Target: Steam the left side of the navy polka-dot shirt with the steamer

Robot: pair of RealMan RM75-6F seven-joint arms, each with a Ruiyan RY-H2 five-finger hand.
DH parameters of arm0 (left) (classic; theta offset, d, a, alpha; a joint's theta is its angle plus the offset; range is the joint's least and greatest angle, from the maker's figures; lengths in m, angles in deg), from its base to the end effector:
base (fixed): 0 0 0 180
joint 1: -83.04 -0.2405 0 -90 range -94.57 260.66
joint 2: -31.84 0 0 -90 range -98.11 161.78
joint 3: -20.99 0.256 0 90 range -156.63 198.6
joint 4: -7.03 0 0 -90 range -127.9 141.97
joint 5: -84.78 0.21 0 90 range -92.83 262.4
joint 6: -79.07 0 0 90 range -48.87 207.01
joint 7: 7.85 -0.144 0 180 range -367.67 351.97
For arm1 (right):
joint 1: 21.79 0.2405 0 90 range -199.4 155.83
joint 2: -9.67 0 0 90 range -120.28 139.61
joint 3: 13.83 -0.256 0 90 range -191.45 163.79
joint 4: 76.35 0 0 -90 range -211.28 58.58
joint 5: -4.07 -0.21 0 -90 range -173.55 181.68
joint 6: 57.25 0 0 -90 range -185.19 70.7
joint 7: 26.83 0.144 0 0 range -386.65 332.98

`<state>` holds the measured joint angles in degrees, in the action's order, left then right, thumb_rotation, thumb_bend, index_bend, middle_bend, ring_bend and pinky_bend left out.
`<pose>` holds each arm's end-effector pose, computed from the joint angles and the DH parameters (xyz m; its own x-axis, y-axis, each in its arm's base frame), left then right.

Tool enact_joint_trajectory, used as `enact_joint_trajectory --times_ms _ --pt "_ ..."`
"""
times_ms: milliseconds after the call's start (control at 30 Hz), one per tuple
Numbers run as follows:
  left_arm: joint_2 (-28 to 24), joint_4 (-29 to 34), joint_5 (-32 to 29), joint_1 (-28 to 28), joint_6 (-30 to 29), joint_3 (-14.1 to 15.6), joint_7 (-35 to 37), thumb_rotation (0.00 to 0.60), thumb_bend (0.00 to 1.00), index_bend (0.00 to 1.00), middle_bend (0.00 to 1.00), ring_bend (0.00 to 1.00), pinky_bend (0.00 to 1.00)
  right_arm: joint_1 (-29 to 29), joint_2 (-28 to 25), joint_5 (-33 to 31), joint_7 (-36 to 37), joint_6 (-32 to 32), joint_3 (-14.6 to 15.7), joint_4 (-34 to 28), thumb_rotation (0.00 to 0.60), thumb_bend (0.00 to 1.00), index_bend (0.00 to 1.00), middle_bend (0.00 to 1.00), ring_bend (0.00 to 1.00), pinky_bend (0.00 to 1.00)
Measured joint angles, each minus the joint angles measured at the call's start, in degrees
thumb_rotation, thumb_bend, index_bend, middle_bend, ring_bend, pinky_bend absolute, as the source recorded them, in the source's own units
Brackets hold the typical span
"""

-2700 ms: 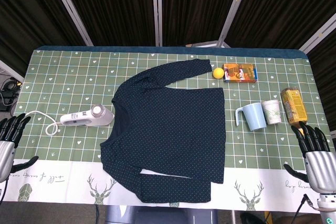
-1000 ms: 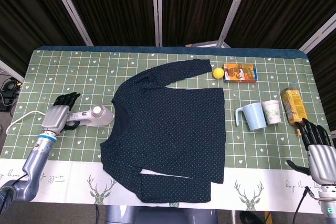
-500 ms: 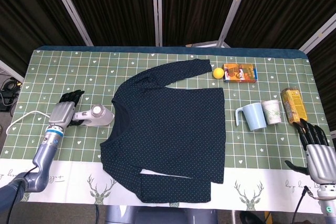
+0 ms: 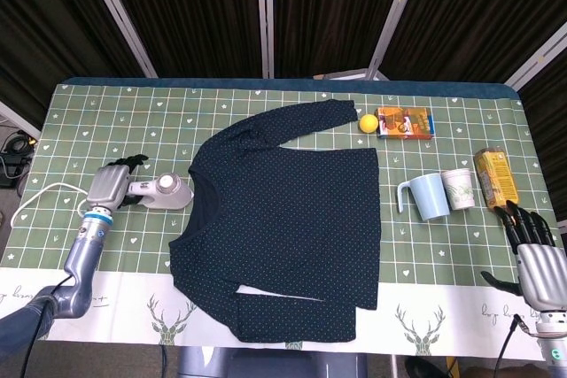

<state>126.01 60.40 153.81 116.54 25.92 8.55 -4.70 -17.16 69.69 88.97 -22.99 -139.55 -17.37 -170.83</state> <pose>-0.2929 0.3750 0.0221 0.3605 0.1866 0.9139 0.9319 -0.0295 -0.3616 -0.3136 -0.1820 0.1749 0.3619 -0.0374 0.9315 -0.9318 0.0134 0.3626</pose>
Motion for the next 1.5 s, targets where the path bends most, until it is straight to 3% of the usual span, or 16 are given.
enact_joint_trajectory --times_ms 133,233,300,633,800,1033,1233,1500 --pt "0.4 -1.3 0.6 0.1 -0.2 0.4 0.0 0.600 0.45 0.70 0.63 0.59 0.74 0.0 0.0 0.1 0.0 0.0 0.1 0.0 0.600 0.00 0.00 0.00 0.00 0.00" --pt "0.6 -2.0 1.3 0.0 -1.1 0.6 0.3 0.600 0.54 0.86 0.74 0.69 0.86 0.0 0.0 0.2 -0.1 0.0 0.1 -0.1 0.600 0.00 0.00 0.00 0.00 0.00" --pt "0.8 -2.6 2.0 -0.1 -2.2 0.8 0.9 0.600 0.60 0.90 0.78 0.72 0.89 0.0 0.1 0.2 -0.3 0.0 0.1 -0.1 0.600 0.00 0.00 0.00 0.00 0.00" --pt "-1.4 -1.3 7.8 -0.7 -5.2 2.9 9.1 0.600 0.67 0.93 0.83 0.80 0.99 0.1 0.2 0.3 -0.7 0.1 0.3 -0.3 0.600 0.00 0.00 0.00 0.00 0.00" --pt "-4.8 3.7 11.9 -0.6 -8.7 3.8 13.5 0.600 0.70 0.94 0.83 0.81 1.00 0.0 0.1 0.4 -0.6 -0.1 0.2 -0.4 0.600 0.00 0.00 0.00 0.00 0.00" --pt "-10.1 14.5 16.0 1.0 -10.7 4.1 13.6 0.600 0.70 0.94 0.84 0.81 1.00 0.1 -0.1 0.1 0.2 0.0 0.1 -0.4 0.600 0.00 0.00 0.00 0.00 0.00" --pt "-11.7 21.1 16.5 5.9 -6.8 2.7 10.4 0.600 0.70 0.95 0.84 0.81 1.00 0.1 -0.4 0.0 1.2 0.0 0.0 -0.4 0.600 0.00 0.00 0.00 0.00 0.00" --pt "-5.5 20.3 13.4 11.4 -0.7 0.6 6.2 0.600 0.70 0.95 0.84 0.81 1.00 0.1 -1.2 -0.2 3.5 0.3 -0.1 -0.3 0.600 0.00 0.00 0.00 0.00 0.00"
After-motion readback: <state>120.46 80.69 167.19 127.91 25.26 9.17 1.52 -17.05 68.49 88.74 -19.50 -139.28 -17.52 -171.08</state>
